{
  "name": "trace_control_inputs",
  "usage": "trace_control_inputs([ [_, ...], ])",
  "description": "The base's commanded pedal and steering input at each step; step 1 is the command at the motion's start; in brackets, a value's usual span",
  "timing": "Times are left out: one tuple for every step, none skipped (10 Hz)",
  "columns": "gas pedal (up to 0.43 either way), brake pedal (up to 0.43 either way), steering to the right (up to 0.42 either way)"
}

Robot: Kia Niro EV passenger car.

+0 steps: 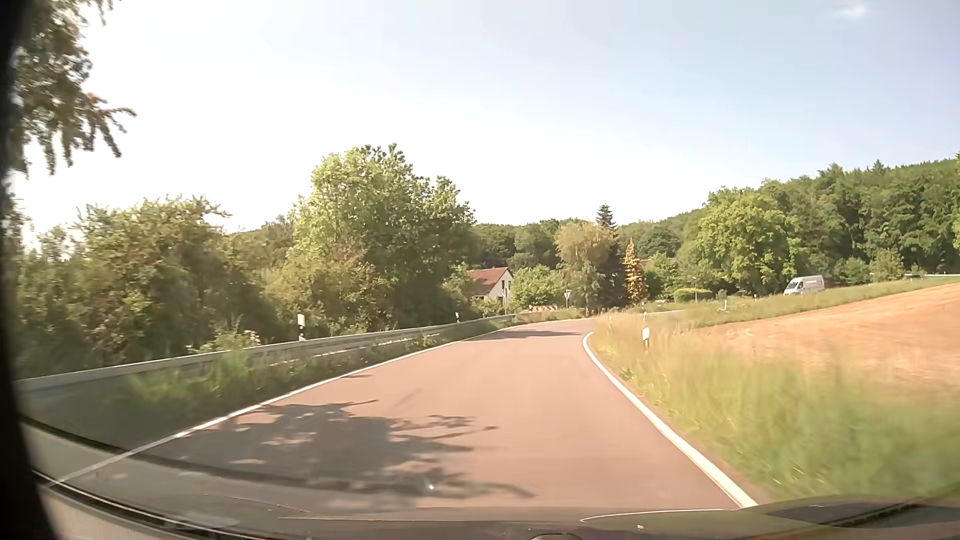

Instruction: Follow the waypoints while adhering to traffic rules and regulations

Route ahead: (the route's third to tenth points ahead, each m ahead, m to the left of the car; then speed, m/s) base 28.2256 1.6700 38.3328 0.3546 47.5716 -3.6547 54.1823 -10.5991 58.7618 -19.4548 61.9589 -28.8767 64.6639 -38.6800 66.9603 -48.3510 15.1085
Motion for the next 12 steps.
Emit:
trace_control_inputs([
  [0.0, 0.104, 0.017],
  [0.0, 0.104, 0.019],
  [0.0, 0.098, 0.02],
  [0.0, 0.085, 0.02],
  [0.0, 0.085, 0.02],
  [0.0, 0.085, 0.02],
  [0.0, 0.079, 0.02],
  [0.0, 0.079, 0.02],
  [0.0, 0.079, 0.02],
  [0.0, 0.085, 0.02],
  [0.0, 0.091, 0.022],
  [0.0, 0.091, 0.026],
])
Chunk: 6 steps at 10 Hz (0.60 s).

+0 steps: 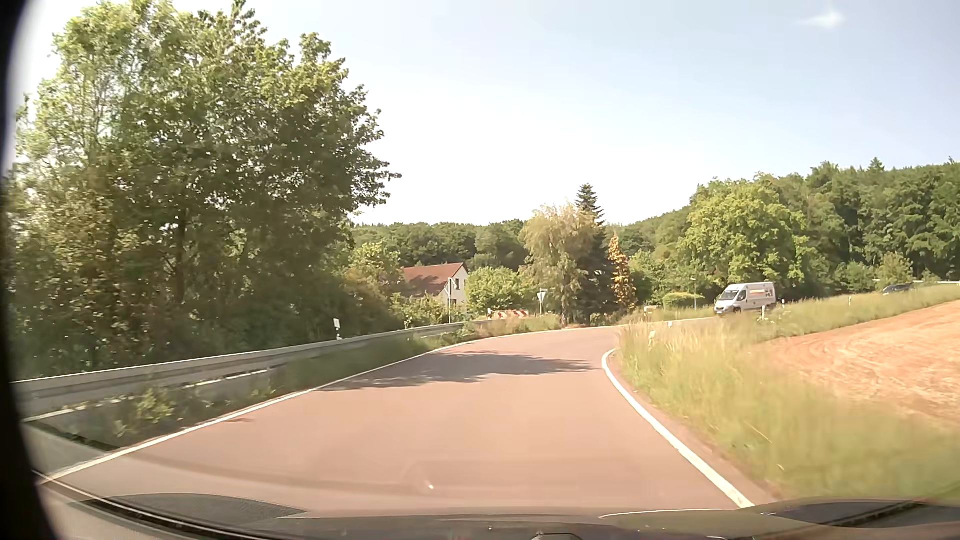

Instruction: Follow the waypoints while adhering to traffic rules and regulations

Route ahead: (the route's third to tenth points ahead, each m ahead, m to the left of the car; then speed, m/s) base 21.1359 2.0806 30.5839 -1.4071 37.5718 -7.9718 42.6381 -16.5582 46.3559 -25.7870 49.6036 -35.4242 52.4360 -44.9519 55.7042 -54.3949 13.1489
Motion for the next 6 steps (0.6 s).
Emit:
trace_control_inputs([
  [0.0, 0.091, 0.028],
  [0.0, 0.091, 0.028],
  [0.0, 0.098, 0.028],
  [0.0, 0.098, 0.029],
  [0.0, 0.104, 0.031],
  [0.0, 0.098, 0.035],
])
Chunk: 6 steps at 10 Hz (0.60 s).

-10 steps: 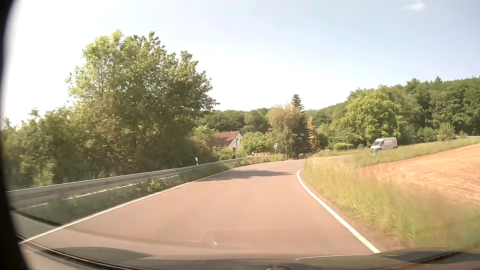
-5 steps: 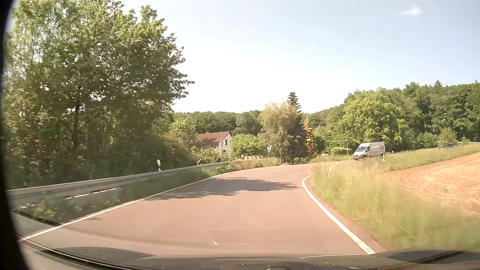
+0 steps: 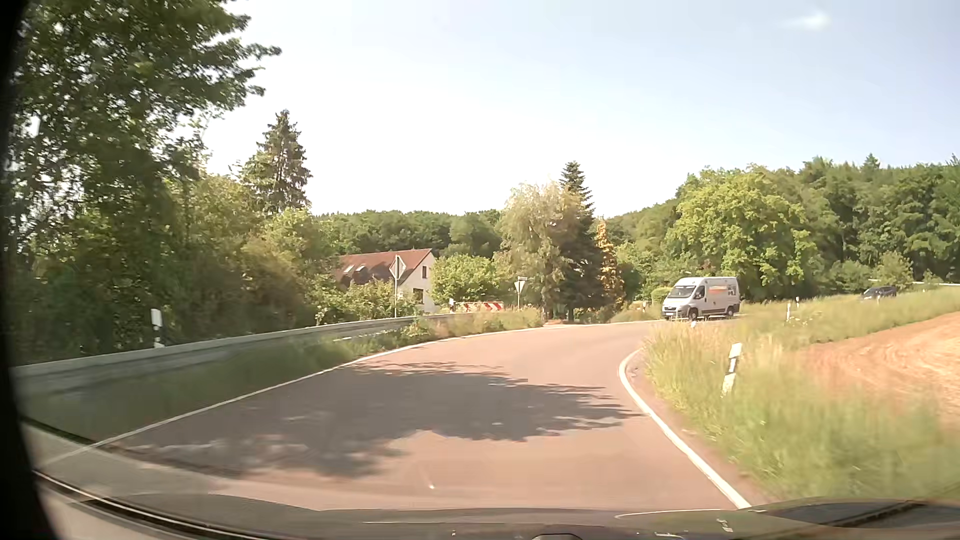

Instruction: Follow the waypoints while adhering to traffic rules and regulations

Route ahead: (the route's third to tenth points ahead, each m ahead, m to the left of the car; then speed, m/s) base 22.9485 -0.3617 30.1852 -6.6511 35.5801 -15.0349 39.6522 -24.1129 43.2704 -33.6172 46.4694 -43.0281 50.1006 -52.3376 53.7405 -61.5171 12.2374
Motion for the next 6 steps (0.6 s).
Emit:
trace_control_inputs([
  [0.0, 0.104, 0.041],
  [0.0, 0.104, 0.046],
  [0.0, 0.104, 0.05],
  [0.0, 0.098, 0.054],
  [0.0, 0.073, 0.058],
  [0.0, 0.0, 0.064],
])
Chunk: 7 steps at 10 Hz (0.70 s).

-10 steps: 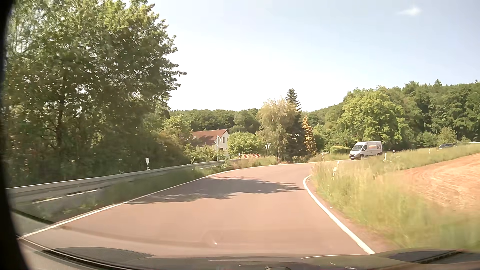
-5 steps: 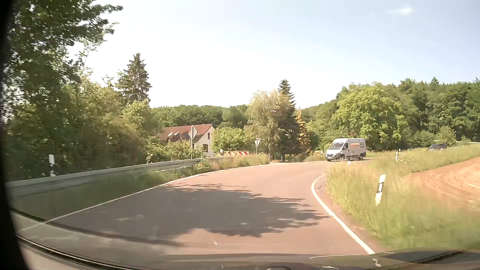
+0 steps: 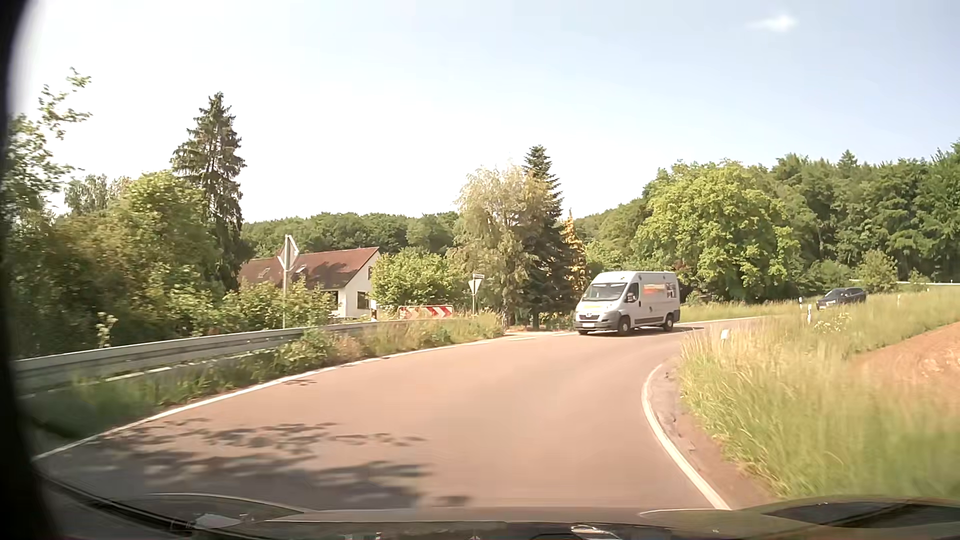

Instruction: Follow the waypoints while adhering to traffic rules and regulations

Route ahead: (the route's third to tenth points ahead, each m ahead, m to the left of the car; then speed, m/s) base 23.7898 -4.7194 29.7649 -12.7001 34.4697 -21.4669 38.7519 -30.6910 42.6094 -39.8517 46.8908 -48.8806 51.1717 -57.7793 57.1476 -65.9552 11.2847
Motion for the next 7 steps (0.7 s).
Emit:
trace_control_inputs([
  [0.0, 0.0, 0.069],
  [0.0, 0.0, 0.078],
  [0.0, 0.0, 0.086],
  [0.028, 0.0, 0.089],
  [0.059, 0.0, 0.092],
  [0.087, 0.0, 0.096],
  [0.087, 0.0, 0.101],
])
